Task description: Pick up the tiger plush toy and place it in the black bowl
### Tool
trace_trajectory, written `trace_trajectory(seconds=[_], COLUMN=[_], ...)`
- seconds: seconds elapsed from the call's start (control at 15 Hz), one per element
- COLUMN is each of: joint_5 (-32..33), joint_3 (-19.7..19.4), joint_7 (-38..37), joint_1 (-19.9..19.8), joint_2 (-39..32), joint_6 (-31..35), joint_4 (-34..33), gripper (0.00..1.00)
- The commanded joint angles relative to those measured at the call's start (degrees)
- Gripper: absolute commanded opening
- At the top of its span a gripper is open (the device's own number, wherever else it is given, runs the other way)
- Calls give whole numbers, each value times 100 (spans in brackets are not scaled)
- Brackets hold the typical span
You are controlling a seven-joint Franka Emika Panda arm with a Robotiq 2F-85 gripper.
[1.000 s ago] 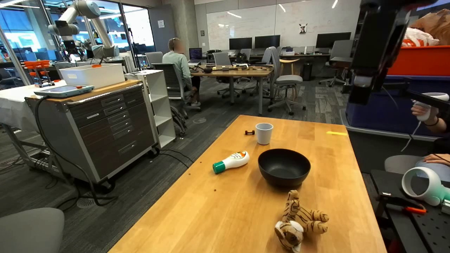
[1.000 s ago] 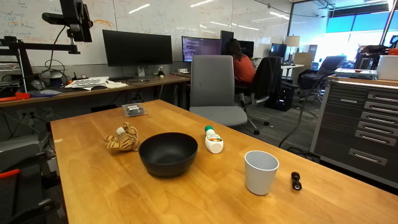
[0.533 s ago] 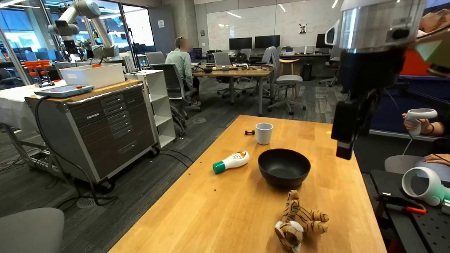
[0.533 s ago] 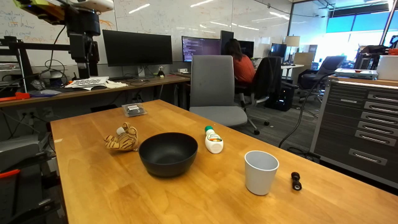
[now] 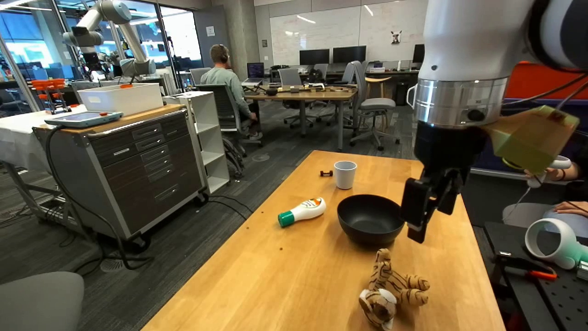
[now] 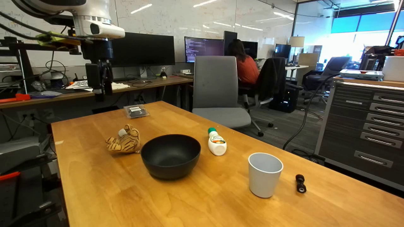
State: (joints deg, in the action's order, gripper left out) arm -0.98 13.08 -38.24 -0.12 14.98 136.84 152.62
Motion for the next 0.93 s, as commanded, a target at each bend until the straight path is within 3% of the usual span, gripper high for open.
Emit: trace_trajectory(seconds=[0.0,0.4,0.87], joint_5=[361,1340,2885], joint_3=[47,35,-44], joint_7=[-512,-1505,-3007], joint_1=[3,-64,-99], joint_2=[-284,-946,-1715], joint_6=[806,1783,2240], joint_4=[108,132,-110], gripper=[100,100,100])
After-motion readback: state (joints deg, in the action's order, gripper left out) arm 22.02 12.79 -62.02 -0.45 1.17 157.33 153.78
